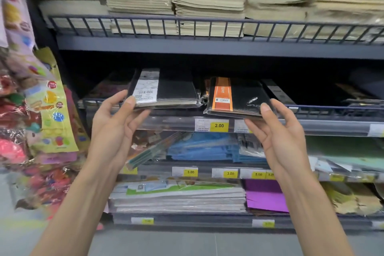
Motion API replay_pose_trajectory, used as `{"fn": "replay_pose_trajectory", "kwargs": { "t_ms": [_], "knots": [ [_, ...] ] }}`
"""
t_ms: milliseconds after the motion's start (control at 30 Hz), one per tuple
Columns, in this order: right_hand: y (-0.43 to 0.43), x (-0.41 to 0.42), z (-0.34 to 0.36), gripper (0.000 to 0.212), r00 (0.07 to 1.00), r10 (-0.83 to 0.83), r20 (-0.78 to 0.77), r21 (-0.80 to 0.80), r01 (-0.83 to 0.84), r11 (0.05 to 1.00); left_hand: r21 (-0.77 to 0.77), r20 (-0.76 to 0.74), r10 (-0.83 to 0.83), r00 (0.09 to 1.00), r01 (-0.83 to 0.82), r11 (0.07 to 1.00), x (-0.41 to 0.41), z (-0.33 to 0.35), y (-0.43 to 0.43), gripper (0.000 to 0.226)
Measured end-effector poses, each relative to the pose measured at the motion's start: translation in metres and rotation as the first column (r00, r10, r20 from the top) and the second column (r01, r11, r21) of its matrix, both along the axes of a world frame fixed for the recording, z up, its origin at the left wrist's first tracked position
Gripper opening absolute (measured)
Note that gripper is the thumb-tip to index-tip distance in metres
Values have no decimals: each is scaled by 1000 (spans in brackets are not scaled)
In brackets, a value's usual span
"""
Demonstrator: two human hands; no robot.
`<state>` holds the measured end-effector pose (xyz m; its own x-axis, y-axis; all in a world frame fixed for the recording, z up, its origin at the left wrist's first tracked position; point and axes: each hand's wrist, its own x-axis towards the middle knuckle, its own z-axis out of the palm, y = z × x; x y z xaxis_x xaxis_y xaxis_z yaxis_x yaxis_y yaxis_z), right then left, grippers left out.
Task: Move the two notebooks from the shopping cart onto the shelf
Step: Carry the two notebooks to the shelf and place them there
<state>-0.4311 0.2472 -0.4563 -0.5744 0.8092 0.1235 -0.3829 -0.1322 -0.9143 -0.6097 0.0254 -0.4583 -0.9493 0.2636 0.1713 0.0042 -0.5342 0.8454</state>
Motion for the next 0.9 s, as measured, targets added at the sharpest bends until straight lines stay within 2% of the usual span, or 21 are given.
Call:
{"fn": "replay_pose_trajectory", "kwargs": {
  "t_ms": [100,233,400,500,733,900],
  "knots": [
    [0,-5,0,46,999,-8,33,30,7,1000,-23,1,18,1000,-18,1000,-6,3,2,45],
    [2,-7,3,50,998,-22,52,51,19,999,-47,-8,-1,1000,0,999,-13,0,4,36],
    [1,-9,2,72,999,4,45,115,-9,993,-55,-39,-39,998,37,998,-18,0,2,57],
    [-1,-12,-2,88,997,-34,62,148,24,989,-76,-52,-44,998,40,996,-18,1,0,61],
    [6,-20,-9,72,976,-148,161,280,99,955,-153,-113,4,994,-22,988,-21,-3,7,63],
    [16,-23,-11,67,890,-355,286,546,153,824,-315,-218,78,973,-146,938,-25,-8,13,52]
  ]
}}
